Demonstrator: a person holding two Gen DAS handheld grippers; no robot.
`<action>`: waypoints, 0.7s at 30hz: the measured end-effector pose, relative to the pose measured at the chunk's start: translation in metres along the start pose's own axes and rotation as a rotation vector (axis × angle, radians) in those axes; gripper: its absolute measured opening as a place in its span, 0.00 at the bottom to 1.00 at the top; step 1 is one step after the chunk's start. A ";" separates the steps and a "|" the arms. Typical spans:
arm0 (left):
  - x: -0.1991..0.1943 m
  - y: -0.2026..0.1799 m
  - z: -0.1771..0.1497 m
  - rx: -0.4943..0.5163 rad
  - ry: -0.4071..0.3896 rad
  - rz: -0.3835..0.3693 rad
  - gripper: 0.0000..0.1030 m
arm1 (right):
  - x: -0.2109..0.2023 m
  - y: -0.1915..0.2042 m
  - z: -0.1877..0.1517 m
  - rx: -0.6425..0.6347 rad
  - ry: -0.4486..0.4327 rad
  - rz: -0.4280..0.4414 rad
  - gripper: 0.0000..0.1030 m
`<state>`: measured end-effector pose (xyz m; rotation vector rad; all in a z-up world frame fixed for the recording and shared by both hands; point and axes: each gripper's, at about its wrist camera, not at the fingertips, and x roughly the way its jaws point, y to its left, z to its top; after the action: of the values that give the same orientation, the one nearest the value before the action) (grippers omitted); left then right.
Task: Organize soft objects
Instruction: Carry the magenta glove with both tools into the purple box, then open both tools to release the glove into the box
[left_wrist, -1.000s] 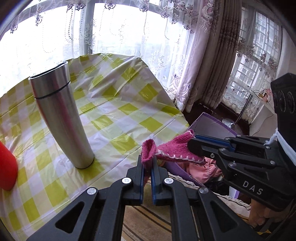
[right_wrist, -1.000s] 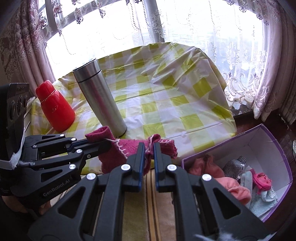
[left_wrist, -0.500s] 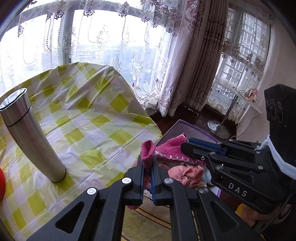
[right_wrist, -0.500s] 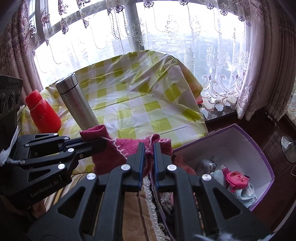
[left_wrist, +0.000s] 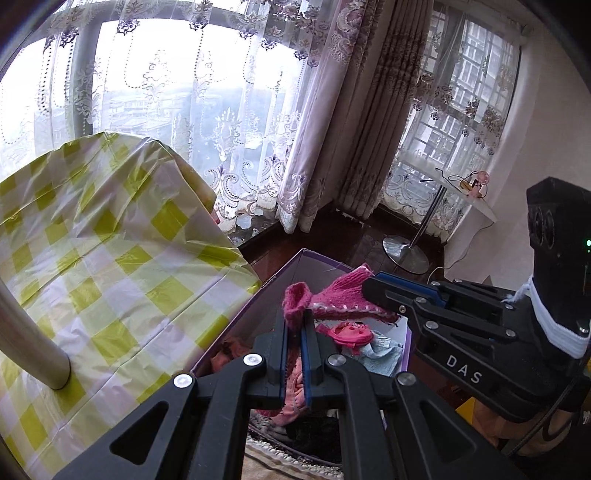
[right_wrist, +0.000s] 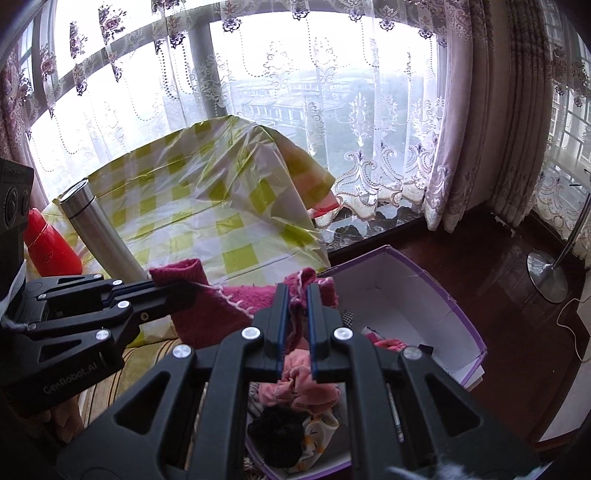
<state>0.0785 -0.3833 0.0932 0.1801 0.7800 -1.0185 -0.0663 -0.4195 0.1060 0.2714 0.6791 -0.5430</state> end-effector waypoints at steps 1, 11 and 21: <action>0.003 -0.004 0.002 0.004 0.002 -0.003 0.06 | -0.001 -0.005 0.001 0.006 -0.002 -0.010 0.11; 0.036 -0.022 0.026 0.012 0.013 0.007 0.08 | 0.006 -0.046 0.016 0.040 -0.027 -0.099 0.11; 0.047 0.000 -0.013 -0.157 0.127 -0.023 0.60 | 0.030 -0.074 -0.002 0.065 0.077 -0.191 0.74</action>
<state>0.0855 -0.4098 0.0527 0.1012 0.9754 -0.9702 -0.0887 -0.4914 0.0803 0.2918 0.7677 -0.7406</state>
